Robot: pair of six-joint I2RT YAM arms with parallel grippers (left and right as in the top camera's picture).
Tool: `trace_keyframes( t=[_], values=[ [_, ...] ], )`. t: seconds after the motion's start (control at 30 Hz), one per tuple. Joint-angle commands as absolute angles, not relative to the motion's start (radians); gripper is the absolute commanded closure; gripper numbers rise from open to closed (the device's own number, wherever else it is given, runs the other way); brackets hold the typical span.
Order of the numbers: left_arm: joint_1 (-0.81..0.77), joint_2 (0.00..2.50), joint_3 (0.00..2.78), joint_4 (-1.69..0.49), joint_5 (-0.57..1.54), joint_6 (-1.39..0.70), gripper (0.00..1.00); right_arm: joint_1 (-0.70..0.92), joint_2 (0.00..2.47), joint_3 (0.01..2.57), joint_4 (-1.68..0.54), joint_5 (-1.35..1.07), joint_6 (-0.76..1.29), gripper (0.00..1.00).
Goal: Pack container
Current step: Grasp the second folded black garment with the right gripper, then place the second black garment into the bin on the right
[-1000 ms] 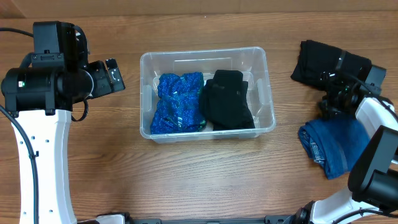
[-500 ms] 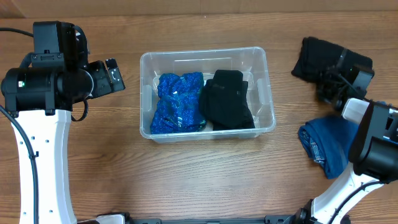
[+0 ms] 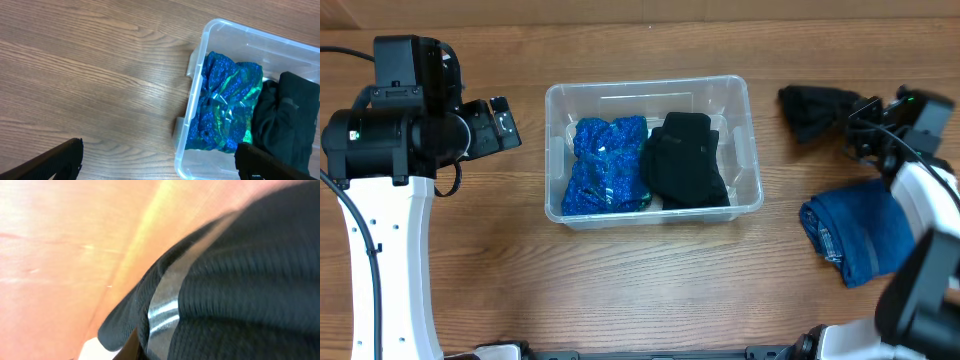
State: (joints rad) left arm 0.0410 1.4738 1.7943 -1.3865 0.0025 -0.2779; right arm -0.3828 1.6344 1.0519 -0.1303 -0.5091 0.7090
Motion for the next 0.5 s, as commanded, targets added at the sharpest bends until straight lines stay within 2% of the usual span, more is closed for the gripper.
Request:
trace_keyframes(
  t=[0.0,0.13,0.23,0.3,0.4,0.47],
  values=[
    [0.046,1.472,1.808,-1.380,-0.007,-0.265,0.00,-0.379,1.415,1.063,-0.188,-0.525,0.566,0.96],
    [0.046,1.472,1.809,-1.376,-0.010,-0.270,0.00,-0.307,1.184,1.087,-0.357,-0.526,0.420,0.96],
    [0.046,1.472,1.809,-1.378,-0.009,-0.270,0.00,-0.049,1.059,1.102,-0.522,-0.525,0.234,0.96],
    [0.046,1.472,1.808,-1.383,-0.009,-0.270,0.00,0.144,1.058,1.102,-0.598,-0.525,0.081,0.96],
    [0.046,1.472,1.808,-1.388,-0.009,-0.270,0.00,0.345,1.116,1.114,-0.735,-0.537,-0.155,0.96],
    [0.046,1.472,1.808,-1.388,-0.007,-0.270,0.00,0.408,1.212,1.147,-0.846,-0.545,-0.257,0.96]
  ],
)
